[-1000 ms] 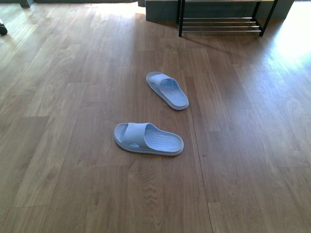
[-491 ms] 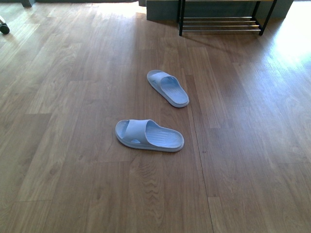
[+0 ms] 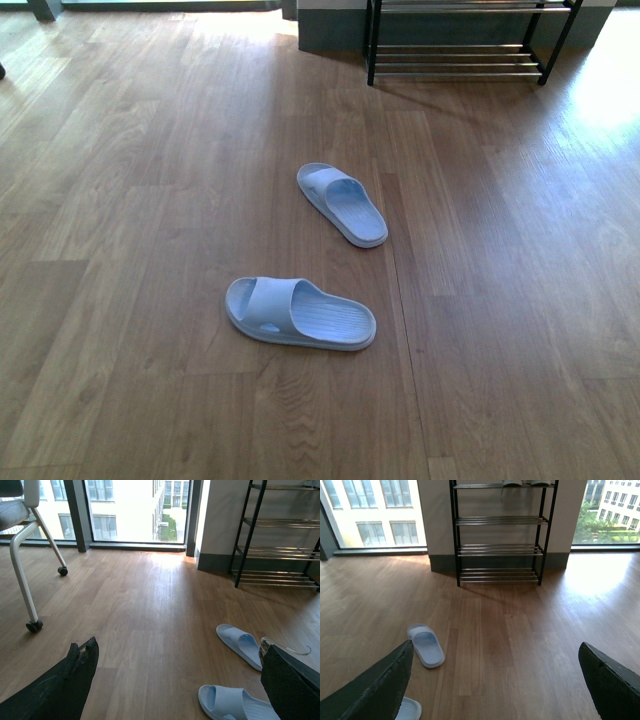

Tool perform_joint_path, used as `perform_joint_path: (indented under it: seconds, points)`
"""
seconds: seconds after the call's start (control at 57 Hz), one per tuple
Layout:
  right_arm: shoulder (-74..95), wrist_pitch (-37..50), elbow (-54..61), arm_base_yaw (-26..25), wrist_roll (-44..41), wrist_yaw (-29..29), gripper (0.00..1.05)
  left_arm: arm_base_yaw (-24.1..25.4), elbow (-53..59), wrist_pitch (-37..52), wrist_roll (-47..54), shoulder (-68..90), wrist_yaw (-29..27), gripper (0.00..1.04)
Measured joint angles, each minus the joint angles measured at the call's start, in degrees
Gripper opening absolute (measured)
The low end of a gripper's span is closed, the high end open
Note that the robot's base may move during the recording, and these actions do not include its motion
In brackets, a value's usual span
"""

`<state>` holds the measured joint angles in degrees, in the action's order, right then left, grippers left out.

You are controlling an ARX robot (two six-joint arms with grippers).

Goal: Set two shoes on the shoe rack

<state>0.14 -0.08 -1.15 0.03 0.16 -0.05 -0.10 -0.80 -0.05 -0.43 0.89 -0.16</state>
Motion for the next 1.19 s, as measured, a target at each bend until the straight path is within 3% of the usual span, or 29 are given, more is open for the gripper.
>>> perform_joint_path:
  seconds: [0.789,0.825,0.842,0.86,0.895,0.912,1.035,1.193]
  points:
    - [0.0,0.0,0.0,0.0,0.0,0.2,0.96,0.0,0.0,0.0,0.0,0.0,0.2,0.95]
    - [0.0,0.0,0.0,0.0,0.0,0.2,0.96,-0.7,-0.2,-0.8,-0.5,0.7,-2.5,0.95]
    - [0.0,0.0,0.0,0.0,0.0,0.2,0.96,-2.8,-1.4,-4.2,-2.8,2.6,-10.1,0.95]
    - [0.0,0.0,0.0,0.0,0.0,0.2,0.96,-3.9,-2.3,-6.2,-4.8,4.7,-14.3,0.95]
    - [0.0,0.0,0.0,0.0,0.0,0.2,0.96,-3.9,-3.7,-7.0,-10.9,12.0,-22.5,0.95]
    - [0.0,0.0,0.0,0.0,0.0,0.0,0.96,-3.0,-3.9,-6.1,-13.2,15.2,-23.2,0.95]
    - [0.0,0.0,0.0,0.0,0.0,0.0,0.96,3.4,-8.9,9.5,-26.3,45.4,-12.1,0.95]
    - [0.0,0.0,0.0,0.0,0.0,0.0,0.96,3.1,-19.4,15.9,-30.5,76.7,-3.6,0.95]
